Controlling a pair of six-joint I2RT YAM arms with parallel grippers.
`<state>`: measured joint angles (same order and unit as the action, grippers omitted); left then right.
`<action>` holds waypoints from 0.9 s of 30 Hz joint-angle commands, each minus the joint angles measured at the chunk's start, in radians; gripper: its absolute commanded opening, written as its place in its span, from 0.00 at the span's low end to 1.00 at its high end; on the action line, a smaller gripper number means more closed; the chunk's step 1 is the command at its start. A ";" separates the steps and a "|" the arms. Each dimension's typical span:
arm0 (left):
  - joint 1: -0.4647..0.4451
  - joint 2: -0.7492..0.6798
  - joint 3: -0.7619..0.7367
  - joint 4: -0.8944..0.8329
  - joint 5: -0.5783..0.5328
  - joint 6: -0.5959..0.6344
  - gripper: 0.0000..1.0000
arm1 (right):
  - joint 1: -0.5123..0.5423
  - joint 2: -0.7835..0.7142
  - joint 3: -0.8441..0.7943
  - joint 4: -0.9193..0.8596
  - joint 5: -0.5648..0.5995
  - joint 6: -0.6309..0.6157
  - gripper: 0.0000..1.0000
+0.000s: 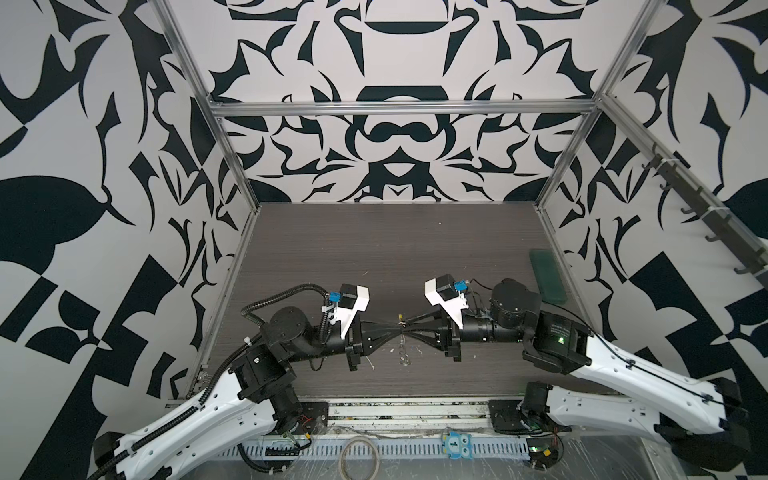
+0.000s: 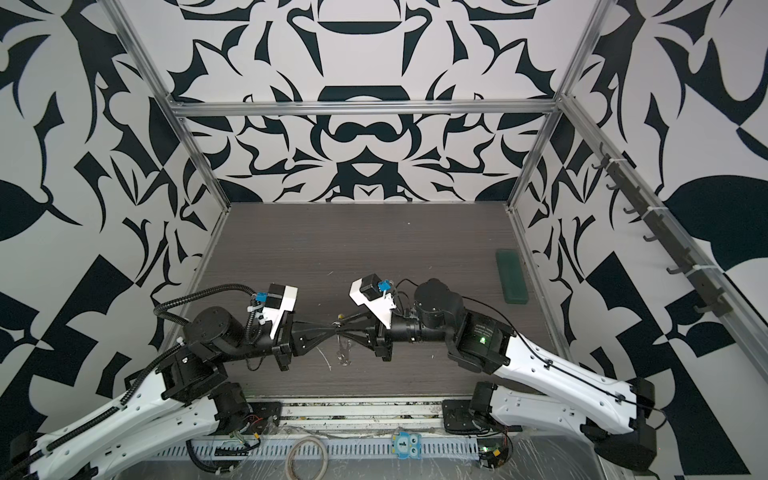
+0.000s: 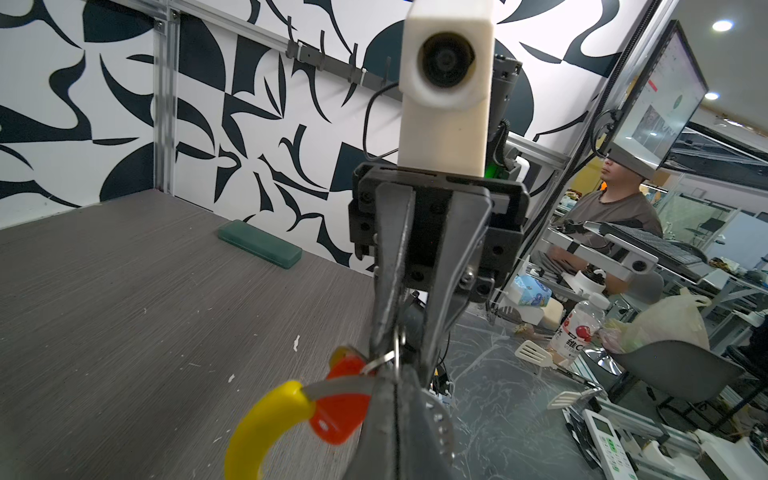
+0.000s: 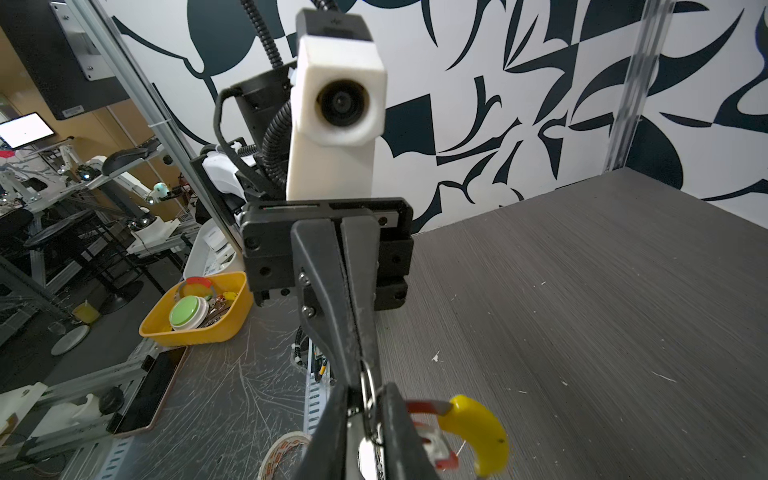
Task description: Remove the keys from the keyring
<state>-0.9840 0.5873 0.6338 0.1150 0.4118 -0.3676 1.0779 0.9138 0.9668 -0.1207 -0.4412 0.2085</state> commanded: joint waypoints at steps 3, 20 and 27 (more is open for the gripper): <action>0.002 -0.026 0.011 0.058 -0.014 -0.003 0.00 | 0.006 -0.018 -0.013 0.071 -0.022 0.017 0.09; 0.001 -0.058 0.038 -0.049 -0.029 0.004 0.37 | -0.003 -0.042 0.052 -0.100 -0.012 -0.012 0.00; 0.001 -0.030 0.121 -0.235 0.010 0.049 0.35 | -0.031 0.012 0.190 -0.328 -0.081 -0.085 0.00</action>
<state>-0.9859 0.5426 0.7055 -0.0288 0.3973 -0.3462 1.0584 0.9127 1.0668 -0.3691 -0.4717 0.1738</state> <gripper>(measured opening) 0.354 0.043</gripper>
